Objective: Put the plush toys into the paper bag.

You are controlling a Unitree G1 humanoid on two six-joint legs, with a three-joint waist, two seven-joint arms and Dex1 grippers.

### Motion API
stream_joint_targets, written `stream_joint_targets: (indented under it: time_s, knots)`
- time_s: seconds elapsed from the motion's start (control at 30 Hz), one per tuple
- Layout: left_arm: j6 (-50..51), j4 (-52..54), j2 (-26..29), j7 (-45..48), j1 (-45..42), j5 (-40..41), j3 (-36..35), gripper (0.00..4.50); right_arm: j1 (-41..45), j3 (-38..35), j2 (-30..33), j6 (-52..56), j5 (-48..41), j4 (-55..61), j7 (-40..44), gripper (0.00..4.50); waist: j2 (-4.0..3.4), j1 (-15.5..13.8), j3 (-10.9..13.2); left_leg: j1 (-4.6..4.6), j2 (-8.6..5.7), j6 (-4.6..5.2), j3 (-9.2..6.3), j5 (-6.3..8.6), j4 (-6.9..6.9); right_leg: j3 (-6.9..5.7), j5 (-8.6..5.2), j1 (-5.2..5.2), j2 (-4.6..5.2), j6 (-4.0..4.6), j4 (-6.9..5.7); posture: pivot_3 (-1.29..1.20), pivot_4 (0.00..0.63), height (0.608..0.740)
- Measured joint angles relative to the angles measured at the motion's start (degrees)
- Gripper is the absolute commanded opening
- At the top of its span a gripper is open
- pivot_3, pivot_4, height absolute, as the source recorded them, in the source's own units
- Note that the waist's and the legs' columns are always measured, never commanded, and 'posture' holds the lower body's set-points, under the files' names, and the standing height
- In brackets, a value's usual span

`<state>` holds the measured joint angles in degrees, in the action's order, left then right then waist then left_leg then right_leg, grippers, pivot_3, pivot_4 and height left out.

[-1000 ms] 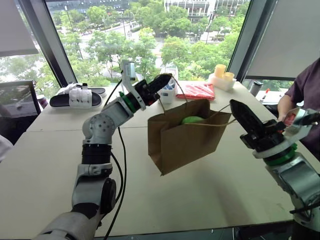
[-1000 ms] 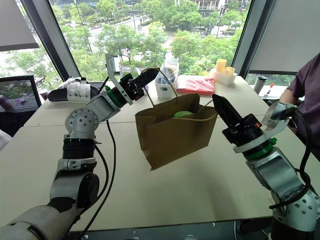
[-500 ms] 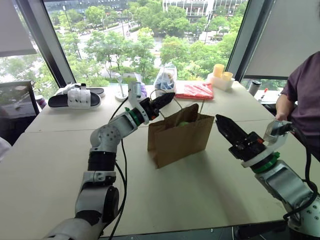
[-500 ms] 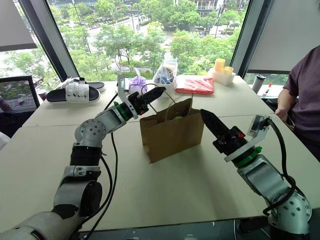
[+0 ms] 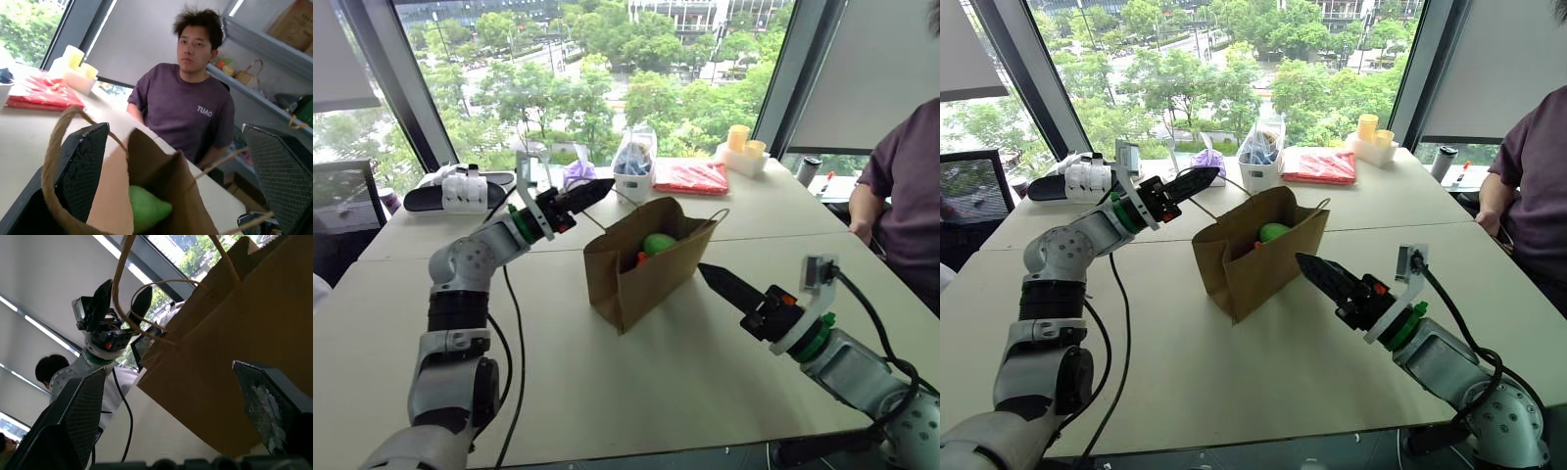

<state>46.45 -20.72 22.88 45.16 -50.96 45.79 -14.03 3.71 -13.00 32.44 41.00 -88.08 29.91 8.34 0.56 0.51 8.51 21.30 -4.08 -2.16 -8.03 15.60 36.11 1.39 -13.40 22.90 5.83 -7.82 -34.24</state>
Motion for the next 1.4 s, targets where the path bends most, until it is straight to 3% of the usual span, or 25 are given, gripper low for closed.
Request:
stream_joint_targets:
  time_s: [0.53,0.63,0.8,0.87,1.07,1.4]
  knots:
    - [-4.9,-0.2,1.3,4.6,9.2,-8.3,4.7,4.47,3.9,6.3,-2.2,1.9,10.9,-4.8,4.3,4.44,0.05,0.2,0.0,0.08,0.03,0.0,0.0,0.0,-0.07,0.02,0.01,0.19,0.01,0.01,-0.04,0.0,0.15,0.74]
    - [-4.4,2.5,2.0,5.4,11.0,-7.5,3.7,4.5,4.9,6.7,-3.2,2.2,12.2,-5.1,4.6,3.61,0.05,0.1,0.0,0.08,0.02,-0.01,0.01,0.0,-0.05,0.02,0.01,0.18,0.03,0.01,-0.04,0.0,0.15,0.74]
    - [-1.9,14.3,3.2,2.7,18.7,-3.9,-0.2,4.5,10.6,9.7,-5.1,2.6,18.2,-7.8,4.5,0.91,0.04,0.4,0.0,0.04,0.1,-0.01,-0.02,0.0,-0.12,0.07,0.01,0.28,0.04,0.02,-0.1,0.0,0.15,0.74]
    - [-1.7,18.9,3.8,0.8,21.7,-3.8,-0.5,4.5,12.7,10.9,-6.4,2.9,20.4,-9.3,4.4,0.04,0.05,0.3,0.0,0.05,0.1,-0.01,-0.01,0.0,-0.12,0.07,0.01,0.29,0.03,0.03,-0.1,0.0,0.15,0.74]
    - [-1.7,30.2,3.3,-4.0,26.3,-3.9,0.6,4.5,18.0,13.6,-9.7,3.9,26.9,-15.8,4.9,0.04,0.06,-0.2,0.0,0.08,0.02,-0.05,0.02,-0.02,-0.06,0.07,0.02,0.19,0.06,0.04,-0.04,0.0,0.15,0.74]
    - [-2.1,37.2,1.1,-11.0,28.4,-11.1,13.1,4.5,22.9,14.5,-13.4,4.9,34.2,-21.0,8.0,0.04,0.05,0.2,0.0,0.07,0.03,-0.05,0.07,-0.02,-0.16,0.07,0.03,0.28,0.04,0.05,-0.07,0.0,0.15,0.74]
